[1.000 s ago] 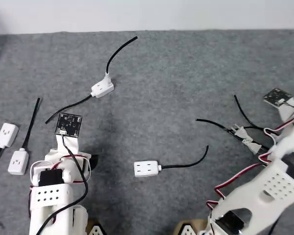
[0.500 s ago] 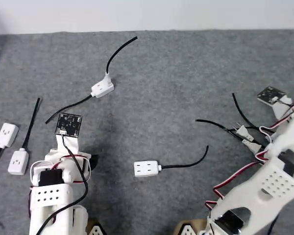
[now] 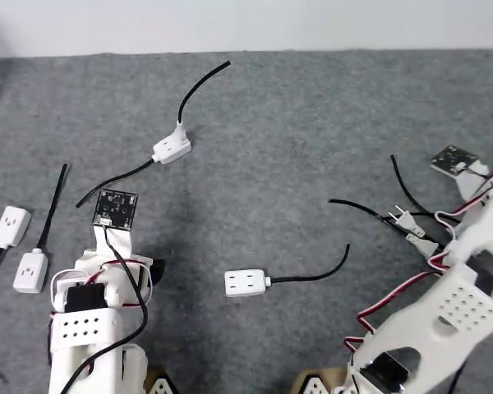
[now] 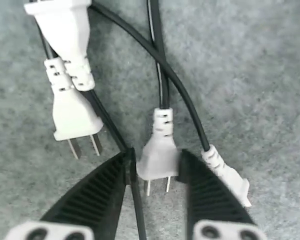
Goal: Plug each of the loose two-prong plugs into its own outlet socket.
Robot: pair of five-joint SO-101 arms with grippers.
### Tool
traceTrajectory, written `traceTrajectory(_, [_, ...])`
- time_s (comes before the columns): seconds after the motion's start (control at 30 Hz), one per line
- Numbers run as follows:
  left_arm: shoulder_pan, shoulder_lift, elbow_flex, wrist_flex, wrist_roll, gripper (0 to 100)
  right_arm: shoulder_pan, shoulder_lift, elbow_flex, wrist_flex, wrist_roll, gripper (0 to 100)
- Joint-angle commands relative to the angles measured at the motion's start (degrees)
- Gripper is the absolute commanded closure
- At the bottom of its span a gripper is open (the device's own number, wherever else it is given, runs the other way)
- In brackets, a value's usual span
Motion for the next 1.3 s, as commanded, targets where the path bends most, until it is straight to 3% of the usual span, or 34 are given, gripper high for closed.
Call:
traceTrajectory(0.0, [0.44, -0.7, -0.48, -0.88, 0.62, 73, -0.75, -1.27, -2.46, -0.22, 0.53, 82.4])
traceTrajectory(0.37, [0.44, -0.7, -0.48, -0.88, 0.62, 73, -2.42, 2.86, -2.37, -2.07, 0.53, 86.8])
traceTrajectory(0.47, [0.44, -0.7, -0.48, -0.88, 0.62, 73, -2.68, 2.15, -2.73, -2.07, 0.18, 98.3])
traceTrajectory(0.77, [0.44, -0.7, -0.48, -0.88, 0.62, 73, -7.16, -20.26, -2.73, 9.36, -9.49, 99.1])
traceTrajectory(0.9, [0.44, -0.7, -0.04, -0.97, 0.62, 73, -13.85, -30.37, -2.29, 17.89, -23.65, 99.1])
traceTrajectory(1.03, [0.44, -0.79, 0.31, -1.05, 0.62, 73, -22.11, -33.27, 1.05, 23.16, -50.11, 99.1])
traceTrajectory(1.17, [0.44, -0.79, 0.31, -1.05, 0.62, 73, -30.81, -33.27, 7.91, 20.97, -73.23, 99.0])
traceTrajectory(1.27, [0.44, -0.79, 0.31, -1.05, 0.62, 73, -37.67, -33.8, 12.48, 20.44, -81.41, 99.0])
